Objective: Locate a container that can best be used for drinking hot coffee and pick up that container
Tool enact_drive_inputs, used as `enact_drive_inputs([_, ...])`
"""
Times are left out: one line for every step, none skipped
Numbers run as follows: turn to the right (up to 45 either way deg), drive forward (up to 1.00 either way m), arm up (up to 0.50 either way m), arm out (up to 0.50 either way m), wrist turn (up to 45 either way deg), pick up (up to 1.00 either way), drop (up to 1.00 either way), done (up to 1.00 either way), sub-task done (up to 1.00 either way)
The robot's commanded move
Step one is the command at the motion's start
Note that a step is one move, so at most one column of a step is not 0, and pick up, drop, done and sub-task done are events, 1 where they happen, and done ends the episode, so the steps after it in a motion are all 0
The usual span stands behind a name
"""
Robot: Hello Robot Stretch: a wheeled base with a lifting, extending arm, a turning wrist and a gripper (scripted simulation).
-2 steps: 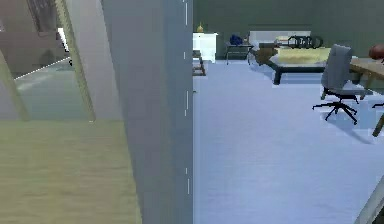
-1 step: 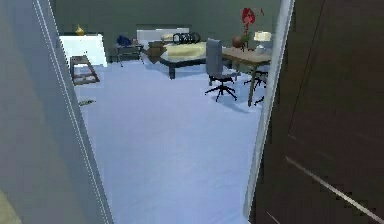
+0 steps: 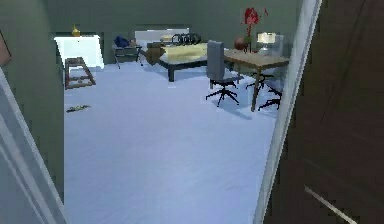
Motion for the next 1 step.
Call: enact_drive_inputs([12.0,0.00,0.00,0.00,0.0,0.00,0.00,0.00,0.00])
